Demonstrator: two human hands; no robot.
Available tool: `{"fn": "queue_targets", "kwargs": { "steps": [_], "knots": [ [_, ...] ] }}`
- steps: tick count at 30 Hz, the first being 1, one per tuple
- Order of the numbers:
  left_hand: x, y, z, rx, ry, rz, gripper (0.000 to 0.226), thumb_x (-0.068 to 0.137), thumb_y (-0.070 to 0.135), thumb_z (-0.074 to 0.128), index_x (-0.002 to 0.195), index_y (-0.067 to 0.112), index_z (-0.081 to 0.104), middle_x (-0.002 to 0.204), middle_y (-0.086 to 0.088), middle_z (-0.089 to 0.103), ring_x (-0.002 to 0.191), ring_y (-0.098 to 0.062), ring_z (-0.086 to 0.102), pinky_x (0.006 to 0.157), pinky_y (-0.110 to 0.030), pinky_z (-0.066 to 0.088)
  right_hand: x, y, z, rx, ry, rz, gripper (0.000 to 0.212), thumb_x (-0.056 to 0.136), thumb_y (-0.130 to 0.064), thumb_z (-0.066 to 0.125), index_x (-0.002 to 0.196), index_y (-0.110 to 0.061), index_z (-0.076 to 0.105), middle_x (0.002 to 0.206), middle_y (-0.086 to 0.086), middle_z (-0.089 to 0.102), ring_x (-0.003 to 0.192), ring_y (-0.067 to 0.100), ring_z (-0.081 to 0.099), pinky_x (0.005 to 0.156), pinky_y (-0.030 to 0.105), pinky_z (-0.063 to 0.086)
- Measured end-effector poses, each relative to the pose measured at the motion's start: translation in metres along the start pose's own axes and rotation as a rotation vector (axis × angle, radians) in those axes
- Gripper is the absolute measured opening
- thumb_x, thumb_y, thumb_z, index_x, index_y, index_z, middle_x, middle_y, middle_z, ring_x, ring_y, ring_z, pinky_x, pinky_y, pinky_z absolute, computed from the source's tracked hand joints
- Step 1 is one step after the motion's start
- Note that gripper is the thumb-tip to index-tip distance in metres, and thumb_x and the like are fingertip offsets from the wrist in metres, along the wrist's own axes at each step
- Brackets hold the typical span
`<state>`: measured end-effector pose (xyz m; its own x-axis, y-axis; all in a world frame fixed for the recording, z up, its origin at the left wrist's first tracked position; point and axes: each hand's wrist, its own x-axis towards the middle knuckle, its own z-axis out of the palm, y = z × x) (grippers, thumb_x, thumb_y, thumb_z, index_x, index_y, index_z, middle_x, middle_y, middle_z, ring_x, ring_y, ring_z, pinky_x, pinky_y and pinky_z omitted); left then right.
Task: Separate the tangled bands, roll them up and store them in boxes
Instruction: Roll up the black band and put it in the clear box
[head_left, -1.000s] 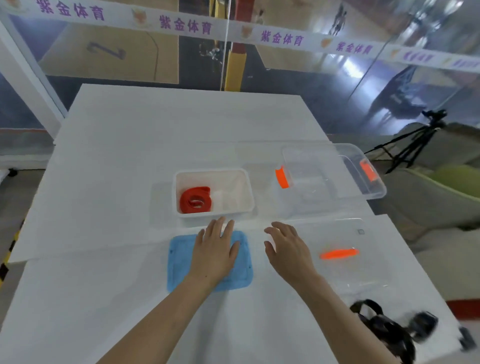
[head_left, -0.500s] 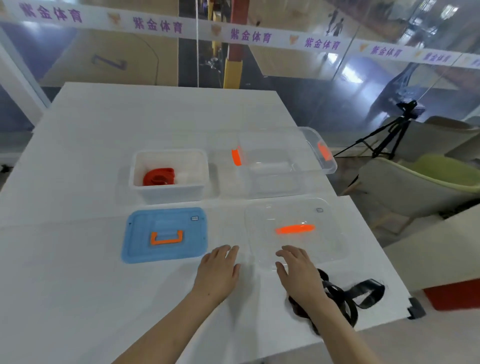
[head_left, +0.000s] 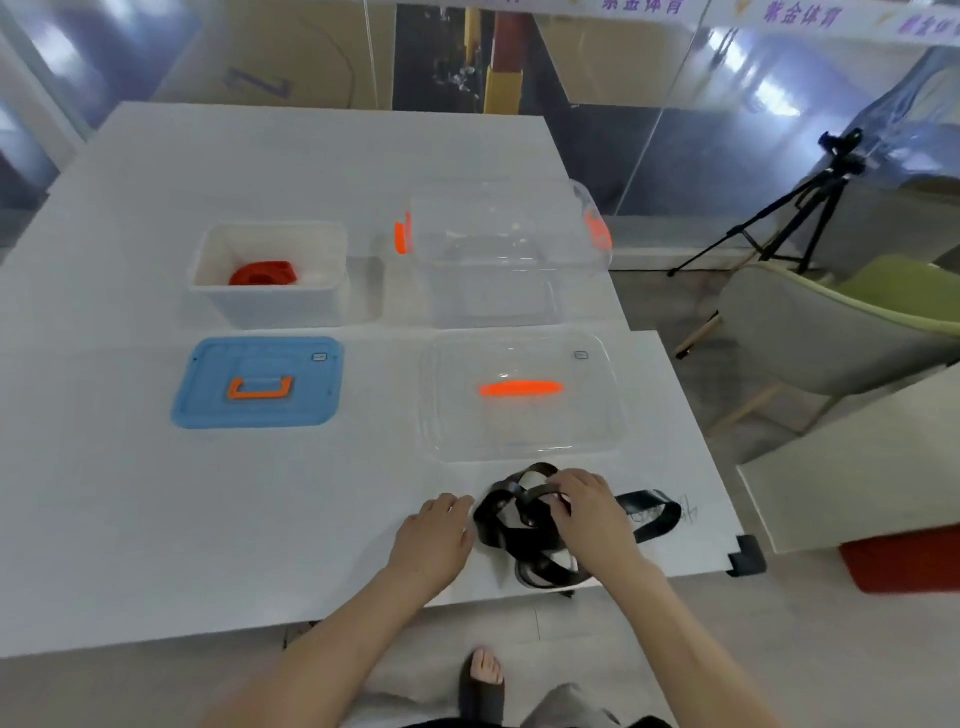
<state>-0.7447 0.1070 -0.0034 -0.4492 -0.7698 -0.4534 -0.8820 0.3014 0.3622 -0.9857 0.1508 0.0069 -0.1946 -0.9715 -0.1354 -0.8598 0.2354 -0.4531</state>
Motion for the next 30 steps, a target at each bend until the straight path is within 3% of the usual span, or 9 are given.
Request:
{"fn": "queue_targets", "kwargs": {
  "steps": [4, 8, 12, 15, 18, 21, 25, 30],
  "knots": [
    [0.008, 0.012, 0.017, -0.064, -0.041, -0.012, 0.049, 0.108, 0.033, 0.044, 0.156, 0.024, 0.036, 0.154, -0.001, 0.044, 0.135, -0.024, 0.049, 0.103, -0.038, 0.048, 0.004, 0.023, 0.008, 0.021, -0.049, 0.003, 0.028, 0.102, -0.018, 0.059, 0.128, -0.02, 0.069, 0.132, -0.004, 0.066, 0.128, 0.022, 0.053, 0.098, 0.039, 0.054],
    [0.015, 0.024, 0.032, -0.11, -0.05, 0.009, 0.053, 0.107, 0.034, 0.046, 0.158, 0.024, 0.033, 0.159, -0.001, 0.038, 0.139, -0.026, 0.046, 0.106, -0.042, 0.048, 0.001, 0.051, 0.008, 0.015, -0.006, 0.04, 0.03, 0.1, -0.01, 0.062, 0.128, -0.012, 0.07, 0.131, 0.005, 0.069, 0.128, 0.029, 0.055, 0.102, 0.038, 0.05],
    [0.022, 0.039, 0.04, -0.127, 0.019, 0.022, 0.062, 0.107, 0.03, 0.048, 0.163, 0.027, 0.023, 0.172, -0.002, 0.015, 0.154, -0.027, 0.028, 0.116, -0.041, 0.041, -0.001, 0.092, 0.012, -0.052, 0.077, 0.116, 0.029, 0.091, -0.002, 0.067, 0.118, -0.01, 0.074, 0.122, 0.01, 0.073, 0.121, 0.037, 0.064, 0.103, 0.052, 0.051],
    [0.027, 0.05, 0.044, -0.106, 0.058, 0.069, 0.068, 0.107, 0.026, 0.048, 0.166, 0.027, 0.014, 0.174, -0.001, 0.007, 0.157, -0.025, 0.019, 0.121, -0.037, 0.035, -0.002, 0.121, 0.015, -0.063, 0.133, 0.26, 0.028, 0.096, -0.013, 0.067, 0.123, -0.009, 0.072, 0.13, 0.017, 0.069, 0.128, 0.044, 0.059, 0.108, 0.059, 0.047],
    [0.031, 0.06, 0.047, -0.051, 0.044, 0.122, 0.069, 0.107, 0.026, 0.047, 0.166, 0.027, 0.011, 0.175, 0.0, 0.007, 0.159, -0.025, 0.014, 0.125, -0.037, 0.029, -0.005, 0.138, 0.01, -0.023, 0.173, 0.417, 0.035, 0.102, -0.026, 0.063, 0.133, -0.009, 0.068, 0.137, 0.023, 0.063, 0.132, 0.044, 0.055, 0.108, 0.057, 0.048],
    [0.035, 0.068, 0.049, 0.023, -0.011, 0.127, 0.067, 0.108, 0.028, 0.045, 0.166, 0.025, 0.012, 0.175, 0.001, 0.006, 0.16, -0.026, 0.012, 0.126, -0.04, 0.028, -0.006, 0.144, 0.004, 0.131, 0.122, 0.491, 0.035, 0.105, -0.031, 0.055, 0.136, -0.016, 0.062, 0.13, 0.017, 0.06, 0.117, 0.035, 0.058, 0.095, 0.046, 0.053],
    [0.035, 0.072, 0.049, 0.012, -0.067, 0.128, 0.065, 0.108, 0.025, 0.044, 0.166, 0.023, 0.013, 0.175, -0.002, 0.01, 0.16, -0.025, 0.014, 0.126, -0.037, 0.026, -0.005, 0.141, 0.002, 0.269, 0.166, 0.476, 0.026, 0.103, -0.018, 0.062, 0.128, -0.015, 0.067, 0.129, 0.016, 0.056, 0.103, 0.031, 0.06, 0.092, 0.033, 0.047],
    [0.033, 0.072, 0.038, -0.038, -0.073, 0.117, 0.062, 0.107, 0.023, 0.046, 0.165, 0.019, 0.022, 0.173, -0.001, 0.018, 0.158, -0.022, 0.02, 0.125, -0.034, 0.026, -0.009, 0.12, -0.016, 0.443, 0.27, 0.476, 0.025, 0.097, -0.008, 0.066, 0.118, -0.021, 0.067, 0.12, 0.004, 0.054, 0.095, 0.02, 0.06, 0.097, 0.039, 0.053]
  ]
}}
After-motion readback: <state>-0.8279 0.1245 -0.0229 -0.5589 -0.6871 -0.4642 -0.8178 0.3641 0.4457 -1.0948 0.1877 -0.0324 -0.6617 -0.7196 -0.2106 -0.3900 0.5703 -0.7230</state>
